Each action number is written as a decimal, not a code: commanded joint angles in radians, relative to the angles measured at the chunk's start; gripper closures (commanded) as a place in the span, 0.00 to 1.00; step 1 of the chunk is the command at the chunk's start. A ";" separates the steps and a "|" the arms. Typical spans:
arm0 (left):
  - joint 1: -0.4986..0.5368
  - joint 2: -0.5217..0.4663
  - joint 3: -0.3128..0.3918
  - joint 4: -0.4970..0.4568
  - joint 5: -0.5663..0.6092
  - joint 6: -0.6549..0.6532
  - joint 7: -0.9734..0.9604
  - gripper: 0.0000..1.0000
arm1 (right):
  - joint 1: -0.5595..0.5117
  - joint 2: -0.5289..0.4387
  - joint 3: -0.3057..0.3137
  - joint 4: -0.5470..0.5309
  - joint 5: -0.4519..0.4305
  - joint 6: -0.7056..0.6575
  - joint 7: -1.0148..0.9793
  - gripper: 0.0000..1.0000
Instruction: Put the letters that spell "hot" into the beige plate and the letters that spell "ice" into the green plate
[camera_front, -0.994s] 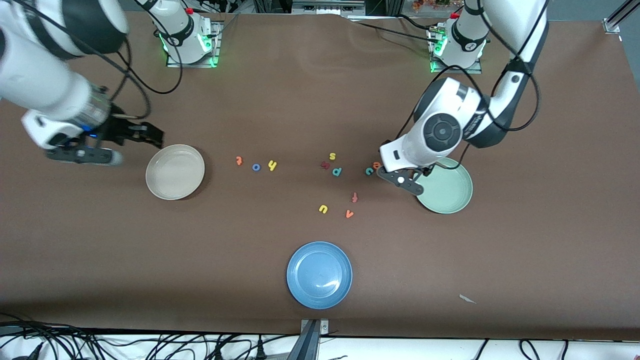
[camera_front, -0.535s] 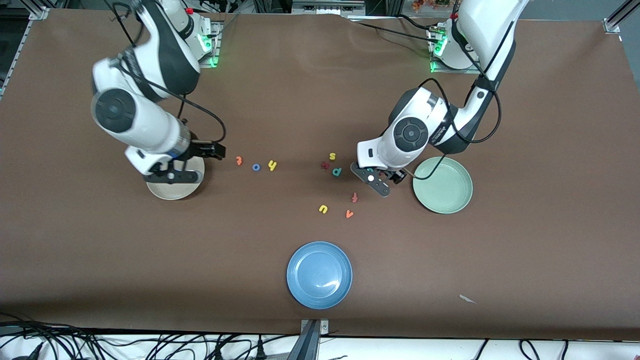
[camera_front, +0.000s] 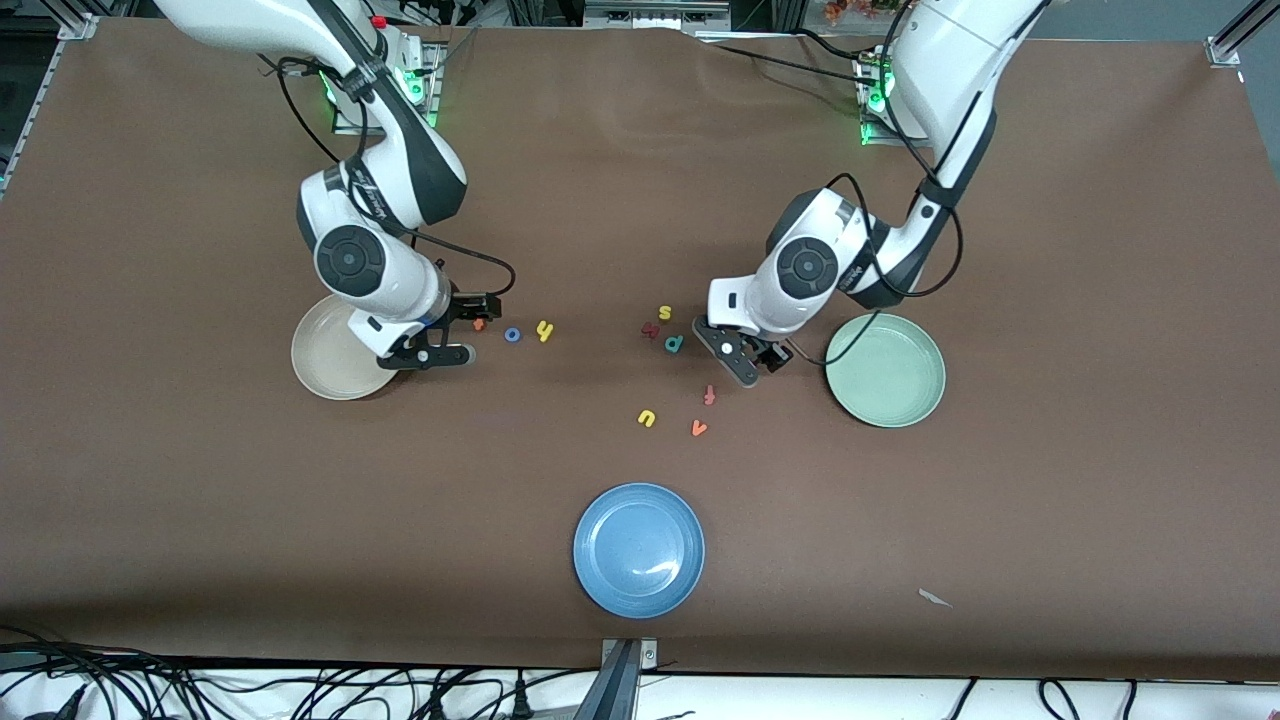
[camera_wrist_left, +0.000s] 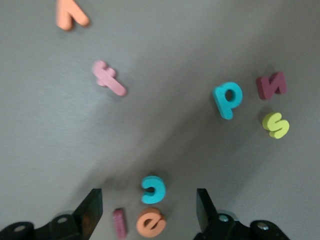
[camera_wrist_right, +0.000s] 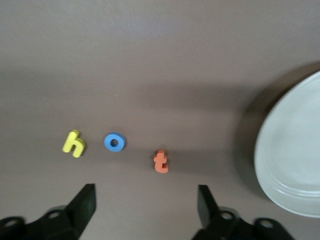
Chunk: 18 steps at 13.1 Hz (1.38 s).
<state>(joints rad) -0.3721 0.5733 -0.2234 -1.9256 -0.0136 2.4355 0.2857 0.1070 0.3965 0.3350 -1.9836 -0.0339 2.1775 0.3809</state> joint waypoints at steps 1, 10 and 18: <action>-0.011 0.006 0.006 -0.015 0.053 0.028 0.009 0.22 | -0.001 0.024 0.001 -0.041 -0.021 0.063 -0.028 0.38; -0.024 0.036 0.006 -0.013 0.107 0.057 0.009 0.57 | 0.002 0.100 0.001 -0.070 -0.066 0.139 -0.042 0.50; -0.019 -0.024 0.002 0.016 0.096 0.031 -0.035 1.00 | 0.014 0.130 -0.004 -0.092 -0.106 0.199 -0.042 0.54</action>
<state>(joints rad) -0.3840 0.5958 -0.2226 -1.9198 0.0765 2.4822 0.2795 0.1196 0.5270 0.3348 -2.0633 -0.1174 2.3529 0.3447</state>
